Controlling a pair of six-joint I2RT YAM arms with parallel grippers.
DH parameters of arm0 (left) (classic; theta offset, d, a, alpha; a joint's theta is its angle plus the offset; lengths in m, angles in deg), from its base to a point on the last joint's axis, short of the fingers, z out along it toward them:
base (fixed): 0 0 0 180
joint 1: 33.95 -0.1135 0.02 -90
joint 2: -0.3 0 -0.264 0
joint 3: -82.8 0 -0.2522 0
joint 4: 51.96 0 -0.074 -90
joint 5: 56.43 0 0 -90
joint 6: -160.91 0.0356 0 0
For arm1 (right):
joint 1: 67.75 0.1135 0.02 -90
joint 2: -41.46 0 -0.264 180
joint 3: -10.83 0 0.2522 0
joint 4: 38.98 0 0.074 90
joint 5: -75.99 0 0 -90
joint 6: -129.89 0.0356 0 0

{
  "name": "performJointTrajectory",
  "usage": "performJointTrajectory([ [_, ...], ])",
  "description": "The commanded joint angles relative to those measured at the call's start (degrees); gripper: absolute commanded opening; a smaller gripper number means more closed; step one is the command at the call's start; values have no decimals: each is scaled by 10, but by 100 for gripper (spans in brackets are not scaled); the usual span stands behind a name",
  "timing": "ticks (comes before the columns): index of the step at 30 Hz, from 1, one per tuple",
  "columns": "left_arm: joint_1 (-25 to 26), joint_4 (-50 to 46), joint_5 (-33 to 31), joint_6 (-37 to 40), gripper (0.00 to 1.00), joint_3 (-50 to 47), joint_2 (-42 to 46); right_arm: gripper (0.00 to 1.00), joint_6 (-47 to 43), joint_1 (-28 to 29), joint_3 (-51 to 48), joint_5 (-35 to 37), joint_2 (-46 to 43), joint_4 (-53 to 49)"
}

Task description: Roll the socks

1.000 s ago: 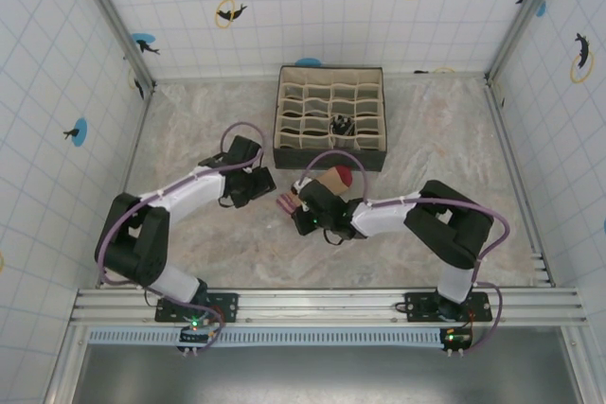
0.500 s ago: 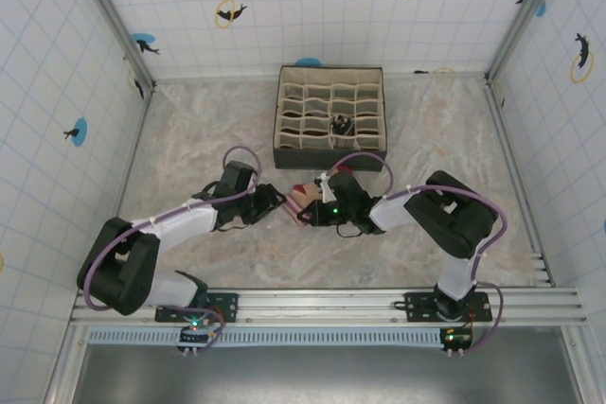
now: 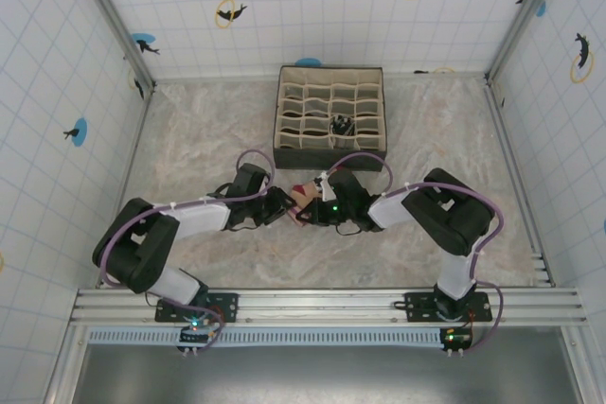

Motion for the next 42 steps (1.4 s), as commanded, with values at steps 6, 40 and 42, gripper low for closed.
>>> performJointTrajectory([
  [6, 2, -8, -29, -21, 29, -5, -27, 1, 10, -2, -33, 14, 41, -131],
  [40, -1, -275, 4, 96, 0, 182, -109, 66, -410, 312, 147, 745, -54, -378],
  [42, -2, -276, 6, 97, 0, 182, -111, 66, -430, 326, 167, 768, -25, -382],
])
